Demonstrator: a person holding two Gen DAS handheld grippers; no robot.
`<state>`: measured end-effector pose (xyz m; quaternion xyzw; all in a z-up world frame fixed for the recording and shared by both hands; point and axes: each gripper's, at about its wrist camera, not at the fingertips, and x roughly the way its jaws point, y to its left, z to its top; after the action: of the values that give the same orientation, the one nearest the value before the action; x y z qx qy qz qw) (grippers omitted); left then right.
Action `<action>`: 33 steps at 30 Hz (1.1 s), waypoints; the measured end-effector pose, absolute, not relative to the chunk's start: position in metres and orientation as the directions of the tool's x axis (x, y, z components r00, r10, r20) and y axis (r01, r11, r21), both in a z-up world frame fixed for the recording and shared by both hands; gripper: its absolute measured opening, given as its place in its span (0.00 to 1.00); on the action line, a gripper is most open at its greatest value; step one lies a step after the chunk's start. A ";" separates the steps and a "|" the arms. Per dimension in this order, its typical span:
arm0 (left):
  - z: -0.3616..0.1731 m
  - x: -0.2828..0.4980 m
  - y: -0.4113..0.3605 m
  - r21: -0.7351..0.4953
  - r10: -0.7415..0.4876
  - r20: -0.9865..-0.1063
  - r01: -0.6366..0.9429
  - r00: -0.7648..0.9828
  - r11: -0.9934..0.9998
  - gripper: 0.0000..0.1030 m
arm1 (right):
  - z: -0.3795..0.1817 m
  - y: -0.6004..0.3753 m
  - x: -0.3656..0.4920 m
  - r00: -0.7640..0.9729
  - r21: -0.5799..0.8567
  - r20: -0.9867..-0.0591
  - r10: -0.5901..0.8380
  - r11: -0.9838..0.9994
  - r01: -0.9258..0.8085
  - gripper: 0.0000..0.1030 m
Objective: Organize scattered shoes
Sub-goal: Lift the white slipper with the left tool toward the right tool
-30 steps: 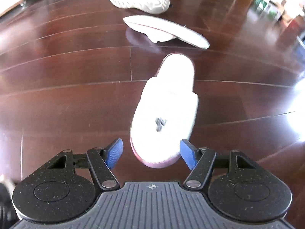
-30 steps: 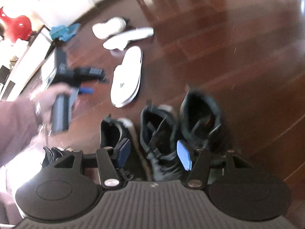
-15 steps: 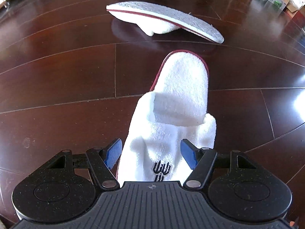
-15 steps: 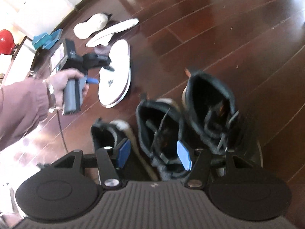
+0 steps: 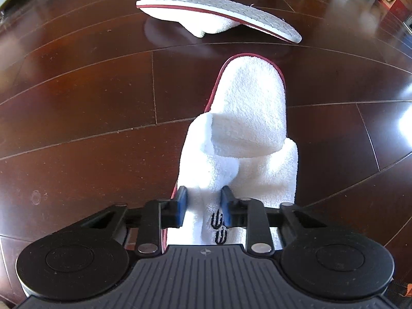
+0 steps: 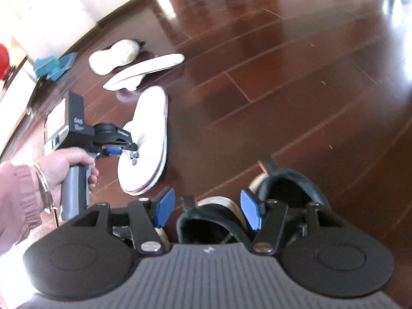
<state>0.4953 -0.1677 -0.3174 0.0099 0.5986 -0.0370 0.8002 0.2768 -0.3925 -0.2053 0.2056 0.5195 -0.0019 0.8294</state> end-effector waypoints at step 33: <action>-0.136 0.304 -0.312 -0.376 -0.449 -0.842 0.273 0.300 0.886 0.20 | -0.115 -0.542 0.071 0.503 0.328 -0.862 0.055 0.817 0.474 0.59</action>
<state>0.3040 -0.3123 -0.1356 -0.0805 0.5473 -0.2252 0.8021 0.0710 -0.5425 -0.1152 0.2743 0.4818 -0.1275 0.8224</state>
